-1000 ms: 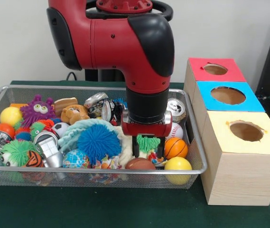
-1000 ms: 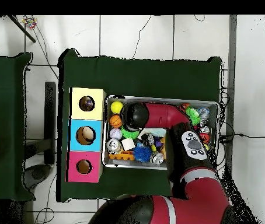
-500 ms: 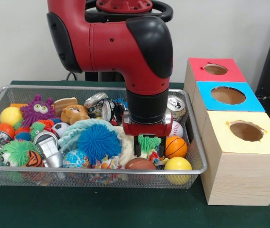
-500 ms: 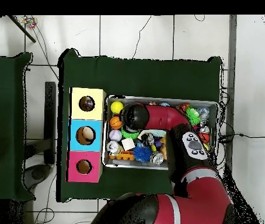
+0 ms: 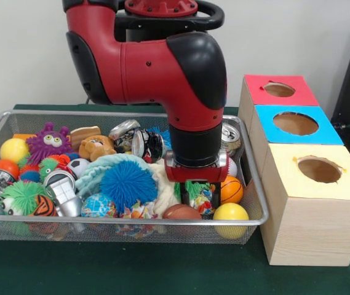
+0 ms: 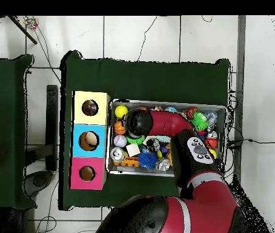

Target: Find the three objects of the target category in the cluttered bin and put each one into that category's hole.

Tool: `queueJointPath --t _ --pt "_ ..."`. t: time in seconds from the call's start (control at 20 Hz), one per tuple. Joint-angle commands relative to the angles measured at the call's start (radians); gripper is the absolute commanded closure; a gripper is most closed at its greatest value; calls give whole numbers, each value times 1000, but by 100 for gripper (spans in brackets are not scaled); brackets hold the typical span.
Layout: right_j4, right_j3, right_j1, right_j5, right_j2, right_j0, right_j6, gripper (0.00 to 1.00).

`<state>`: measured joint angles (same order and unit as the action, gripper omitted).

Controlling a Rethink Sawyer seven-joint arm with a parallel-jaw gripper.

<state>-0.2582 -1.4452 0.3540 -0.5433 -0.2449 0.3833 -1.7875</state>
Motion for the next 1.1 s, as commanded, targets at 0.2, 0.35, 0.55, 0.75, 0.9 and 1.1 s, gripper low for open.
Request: queueJointPath --t 0.2,0.35,0.55,0.75,0.9,1.1 --pt "29 -128 -89 45 -145 63 -21 0" --pt "14 -111 -110 58 -133 63 -28 0" --pt "1 -100 -104 42 -109 52 -36 100" --pt "7 -118 -42 27 -94 55 -54 100" --pt "-2 -121 -11 31 -108 80 -23 100" --pt "18 -107 45 -45 -130 116 24 100"
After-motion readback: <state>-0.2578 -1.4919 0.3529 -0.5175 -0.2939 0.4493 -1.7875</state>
